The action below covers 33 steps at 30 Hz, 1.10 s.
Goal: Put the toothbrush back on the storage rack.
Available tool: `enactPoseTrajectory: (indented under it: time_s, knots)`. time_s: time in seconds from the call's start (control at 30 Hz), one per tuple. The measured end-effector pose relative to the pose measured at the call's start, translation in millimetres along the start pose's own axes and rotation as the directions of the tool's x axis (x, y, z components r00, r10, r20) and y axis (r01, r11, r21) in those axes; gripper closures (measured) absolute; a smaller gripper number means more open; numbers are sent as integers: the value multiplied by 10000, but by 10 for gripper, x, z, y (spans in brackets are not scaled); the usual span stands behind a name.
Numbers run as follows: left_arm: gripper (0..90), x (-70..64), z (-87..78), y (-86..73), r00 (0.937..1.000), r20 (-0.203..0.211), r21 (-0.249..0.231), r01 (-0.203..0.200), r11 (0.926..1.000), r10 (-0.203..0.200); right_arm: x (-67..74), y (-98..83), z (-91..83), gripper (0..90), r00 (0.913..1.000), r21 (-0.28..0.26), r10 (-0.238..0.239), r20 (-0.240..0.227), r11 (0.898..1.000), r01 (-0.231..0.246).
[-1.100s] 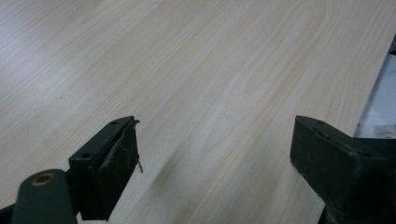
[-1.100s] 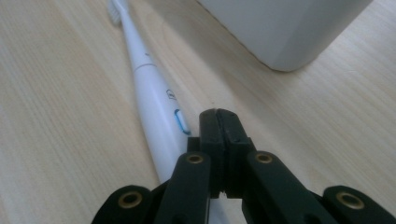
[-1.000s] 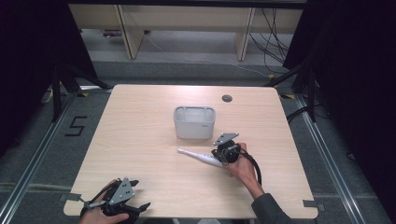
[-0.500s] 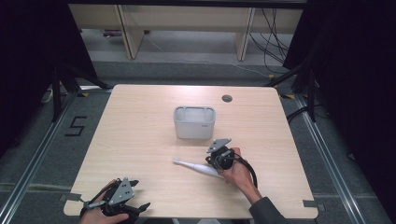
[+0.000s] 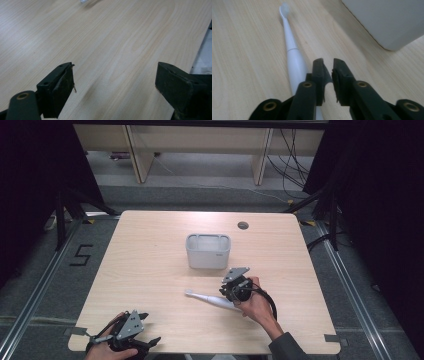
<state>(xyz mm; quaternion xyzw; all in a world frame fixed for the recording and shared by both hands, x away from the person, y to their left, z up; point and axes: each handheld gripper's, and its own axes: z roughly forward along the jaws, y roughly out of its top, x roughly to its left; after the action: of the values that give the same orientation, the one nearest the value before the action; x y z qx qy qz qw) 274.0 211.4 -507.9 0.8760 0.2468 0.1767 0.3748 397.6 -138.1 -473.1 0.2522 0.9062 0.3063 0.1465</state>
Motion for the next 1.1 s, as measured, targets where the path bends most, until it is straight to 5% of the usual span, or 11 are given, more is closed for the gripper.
enactPoseTrajectory:
  time_s: [0.27,0.5,0.67,0.7,0.83,1.03,1.07,1.1]
  knots:
    - [148,8,0,-2,9999,-27,76,-103,9999,103,70,98,-58,590,9987,418,-492,-100,9979,496]
    - [148,7,9,-5,10000,-28,25,-21,10000,21,160,148,-11,547,9919,1956,-1090,-649,9733,1198]
    - [148,10,15,-11,10000,-4,46,-10,10000,10,152,160,40,547,9856,2518,-1375,-981,9548,1582]
    - [148,11,14,-11,10000,-22,48,-20,10000,20,162,161,40,547,9887,2743,-1093,-1021,9523,1336]
    - [148,8,16,-13,10000,-4,37,0,10000,0,151,204,83,557,9796,3160,-1412,-1432,9315,1804]
    - [148,8,18,-15,10000,4,43,7,10000,-7,149,234,152,570,9797,3752,-1097,-1678,9119,1663]
    - [148,13,15,-15,10000,-2,47,18,10000,-18,113,247,175,576,9710,3629,-1543,-1828,9073,2125]
    - [147,15,11,-11,10000,-31,71,29,10000,-29,130,251,174,577,9784,3912,-1099,-1753,9041,1717]
